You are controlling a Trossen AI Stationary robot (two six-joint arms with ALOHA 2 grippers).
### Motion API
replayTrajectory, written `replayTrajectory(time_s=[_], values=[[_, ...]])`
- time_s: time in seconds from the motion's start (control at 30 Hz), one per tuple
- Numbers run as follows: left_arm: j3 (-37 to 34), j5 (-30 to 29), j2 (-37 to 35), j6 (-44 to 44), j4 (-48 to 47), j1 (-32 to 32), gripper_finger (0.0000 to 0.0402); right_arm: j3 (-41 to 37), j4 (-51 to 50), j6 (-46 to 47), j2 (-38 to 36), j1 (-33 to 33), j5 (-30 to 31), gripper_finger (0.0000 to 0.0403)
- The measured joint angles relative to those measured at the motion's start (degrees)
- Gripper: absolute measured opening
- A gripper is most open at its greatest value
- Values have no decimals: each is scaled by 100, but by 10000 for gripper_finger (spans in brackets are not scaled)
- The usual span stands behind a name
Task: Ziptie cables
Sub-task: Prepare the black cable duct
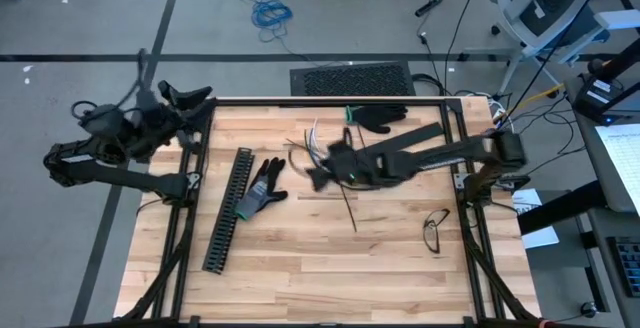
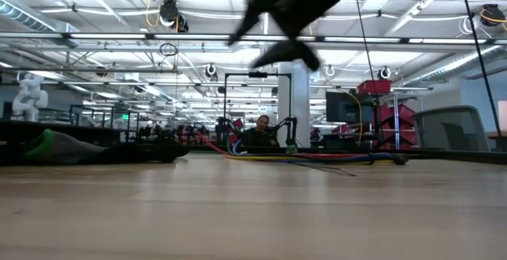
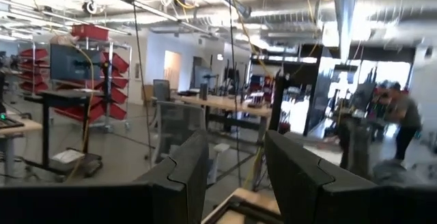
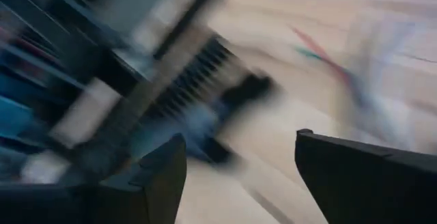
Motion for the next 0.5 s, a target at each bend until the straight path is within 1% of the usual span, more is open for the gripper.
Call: replayTrajectory(time_s=[0.07, 0.13, 0.2, 0.23, 0.27, 0.4, 0.5], values=[[0, 1, -142, -27, 9, -12, 140, 79, 1361, 158, 504, -250, -480, 246], [0, 0, -249, -37, 28, -11, 140, 300, 2616, 449, 1073, -443, -1096, 241], [9, -3, -376, -158, 114, -7, 140, 705, 3364, 773, 1619, -552, -1550, 238], [6, -2, -438, -169, 111, -7, 140, 935, 3472, 872, 1851, -568, -1669, 238], [4, -2, -469, -171, 109, -9, 140, 1191, 3376, 920, 2093, -568, -1788, 238], [0, 0, -567, -176, 85, -9, 140, 2221, 2740, 937, 3025, -550, -2102, 238], [0, -2, -601, -174, 123, -9, 140, 3069, 2460, 902, 3630, -511, -2131, 238]])
